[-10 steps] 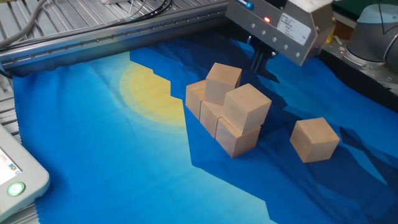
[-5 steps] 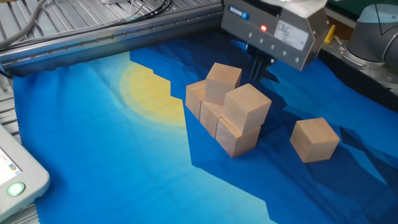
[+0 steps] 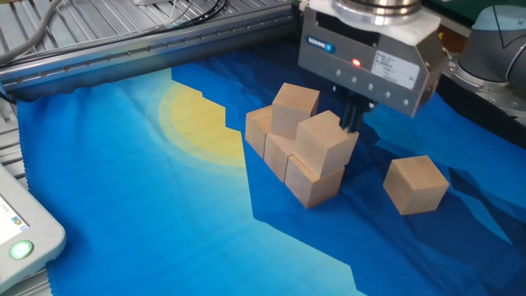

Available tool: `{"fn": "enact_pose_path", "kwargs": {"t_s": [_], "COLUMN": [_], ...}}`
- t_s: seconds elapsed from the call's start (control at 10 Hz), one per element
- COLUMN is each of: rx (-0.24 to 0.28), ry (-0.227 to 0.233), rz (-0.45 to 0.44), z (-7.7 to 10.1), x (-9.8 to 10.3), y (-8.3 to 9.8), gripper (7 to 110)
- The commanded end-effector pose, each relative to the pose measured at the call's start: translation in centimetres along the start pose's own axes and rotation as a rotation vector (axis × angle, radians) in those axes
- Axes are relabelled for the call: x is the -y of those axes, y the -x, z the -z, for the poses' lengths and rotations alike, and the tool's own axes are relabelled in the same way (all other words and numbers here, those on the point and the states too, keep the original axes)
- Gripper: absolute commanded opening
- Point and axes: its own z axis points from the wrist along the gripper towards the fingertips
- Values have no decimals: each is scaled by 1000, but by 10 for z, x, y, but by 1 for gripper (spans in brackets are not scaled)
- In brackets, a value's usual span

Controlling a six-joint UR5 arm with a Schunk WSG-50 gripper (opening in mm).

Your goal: Stack the blocks into a pyramid shape

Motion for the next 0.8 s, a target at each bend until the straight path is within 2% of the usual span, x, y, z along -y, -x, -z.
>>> {"fn": "enact_pose_path", "kwargs": {"t_s": [0.0,0.2,0.4,0.5,0.6,0.7], "rx": [-30,-77,-153,-174,-217,-260], "ry": [44,12,-71,-88,-120,-191], "rz": [28,20,-13,-13,-32,-56], "z": [2,9,10,10,14,21], "x": [-15,2,22,27,35,52], "y": [-15,-33,-52,-57,-68,-81], "gripper": [7,7,7,7,7,7]}}
